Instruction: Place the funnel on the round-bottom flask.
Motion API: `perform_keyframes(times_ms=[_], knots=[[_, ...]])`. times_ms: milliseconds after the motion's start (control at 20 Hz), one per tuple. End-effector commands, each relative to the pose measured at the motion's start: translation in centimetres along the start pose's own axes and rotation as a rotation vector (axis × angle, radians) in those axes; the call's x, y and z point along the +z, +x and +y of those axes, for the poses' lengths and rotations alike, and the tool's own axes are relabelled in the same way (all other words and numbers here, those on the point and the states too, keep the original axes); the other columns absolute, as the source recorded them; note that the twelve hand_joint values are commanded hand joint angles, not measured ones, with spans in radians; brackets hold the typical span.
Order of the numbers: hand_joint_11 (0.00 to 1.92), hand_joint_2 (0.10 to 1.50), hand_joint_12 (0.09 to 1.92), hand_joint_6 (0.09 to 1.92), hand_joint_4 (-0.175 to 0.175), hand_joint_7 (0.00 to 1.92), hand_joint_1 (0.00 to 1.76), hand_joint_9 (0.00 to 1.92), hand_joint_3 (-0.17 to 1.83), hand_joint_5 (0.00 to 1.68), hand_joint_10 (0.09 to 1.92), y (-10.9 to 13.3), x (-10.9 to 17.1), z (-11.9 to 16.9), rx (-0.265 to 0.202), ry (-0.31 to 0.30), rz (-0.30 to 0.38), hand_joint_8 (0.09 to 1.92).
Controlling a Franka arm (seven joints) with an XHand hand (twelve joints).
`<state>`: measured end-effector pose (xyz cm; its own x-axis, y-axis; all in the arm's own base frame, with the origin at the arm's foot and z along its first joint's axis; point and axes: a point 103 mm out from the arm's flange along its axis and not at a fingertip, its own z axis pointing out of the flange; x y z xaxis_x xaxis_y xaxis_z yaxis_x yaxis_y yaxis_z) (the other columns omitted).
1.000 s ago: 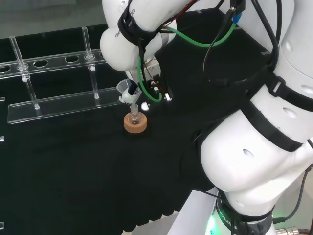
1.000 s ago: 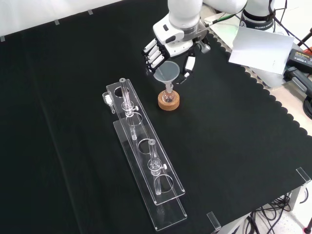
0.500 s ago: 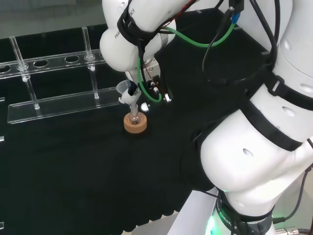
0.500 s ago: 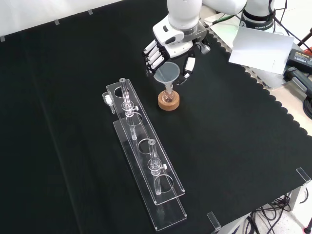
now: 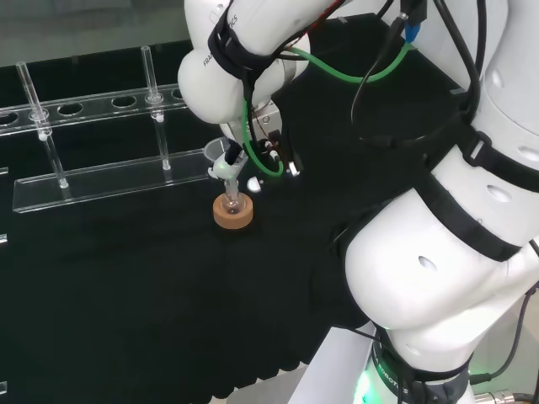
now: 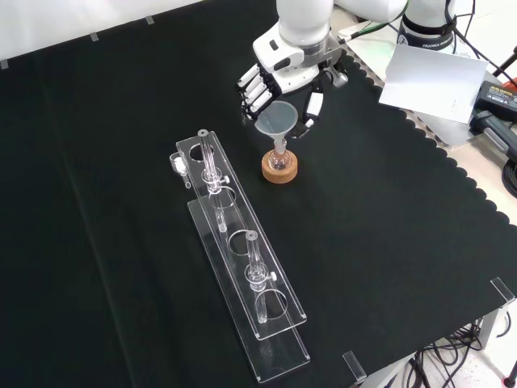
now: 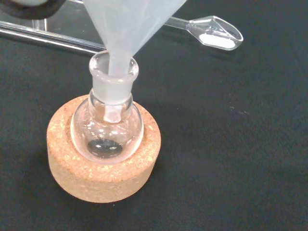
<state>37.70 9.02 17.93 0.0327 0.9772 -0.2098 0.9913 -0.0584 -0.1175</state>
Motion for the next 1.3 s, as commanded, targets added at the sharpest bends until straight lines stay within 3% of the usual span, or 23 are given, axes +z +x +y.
perform_keyframes(times_ms=[50,750,1300], knots=[[0.43,0.71,1.28,0.79,-0.05,0.48,0.81,0.67,0.61,0.63,0.57,0.24,0.0,-0.02,-0.002,0.003,-0.002,0.73],[0.35,0.67,1.31,0.62,-0.053,0.33,0.79,0.57,0.62,0.44,0.62,0.34,0.49,0.11,-0.026,0.014,0.006,0.73],[0.32,0.64,1.33,0.52,-0.052,0.31,0.77,0.54,0.61,0.43,0.64,1.14,0.62,-0.44,-0.05,0.013,0.018,0.72]])
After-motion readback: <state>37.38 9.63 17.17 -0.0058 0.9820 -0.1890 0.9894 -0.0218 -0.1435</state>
